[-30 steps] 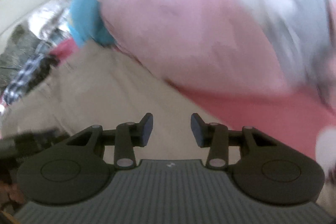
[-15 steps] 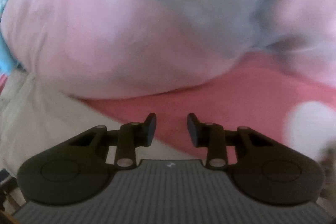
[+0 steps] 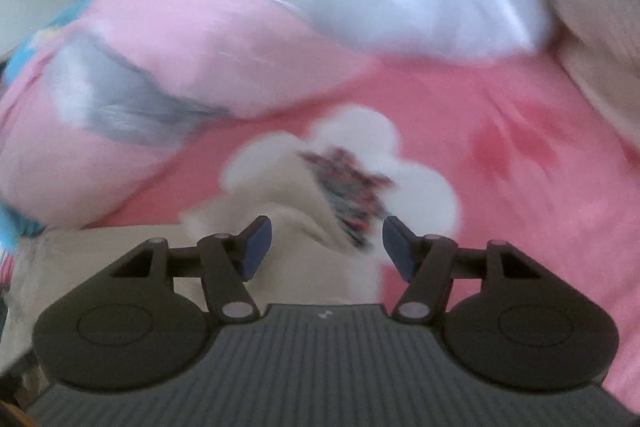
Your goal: Fold clothes
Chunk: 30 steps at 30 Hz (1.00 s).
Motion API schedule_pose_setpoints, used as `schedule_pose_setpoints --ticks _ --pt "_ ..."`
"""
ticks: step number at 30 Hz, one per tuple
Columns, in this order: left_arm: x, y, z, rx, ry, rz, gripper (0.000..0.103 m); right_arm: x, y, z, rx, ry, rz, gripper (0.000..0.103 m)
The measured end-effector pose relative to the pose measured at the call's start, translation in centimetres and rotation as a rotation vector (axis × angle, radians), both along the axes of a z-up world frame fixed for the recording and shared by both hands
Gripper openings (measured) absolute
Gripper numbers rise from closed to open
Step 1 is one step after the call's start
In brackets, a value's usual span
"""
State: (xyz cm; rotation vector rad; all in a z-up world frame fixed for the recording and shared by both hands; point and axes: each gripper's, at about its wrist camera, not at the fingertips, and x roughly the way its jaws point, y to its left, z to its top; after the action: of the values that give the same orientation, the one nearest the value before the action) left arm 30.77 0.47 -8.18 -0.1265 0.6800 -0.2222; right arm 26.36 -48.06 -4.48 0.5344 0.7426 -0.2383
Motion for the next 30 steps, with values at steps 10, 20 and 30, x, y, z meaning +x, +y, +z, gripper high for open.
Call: schedule_pose_setpoints --ticks 10,20,30 --pt "-0.4 -0.1 -0.8 0.031 -0.006 0.002 0.058 -0.1 -1.2 -5.1 0.373 -0.088 -0.1 0.016" --pt "-0.3 0.0 -0.6 0.022 -0.003 0.007 0.057 -0.2 14.7 4.5 -0.134 -0.276 0.38 0.007" --pt "-0.3 0.1 -0.5 0.015 0.0 0.008 0.057 -2.6 26.6 -0.2 -0.275 -0.152 0.83 0.027"
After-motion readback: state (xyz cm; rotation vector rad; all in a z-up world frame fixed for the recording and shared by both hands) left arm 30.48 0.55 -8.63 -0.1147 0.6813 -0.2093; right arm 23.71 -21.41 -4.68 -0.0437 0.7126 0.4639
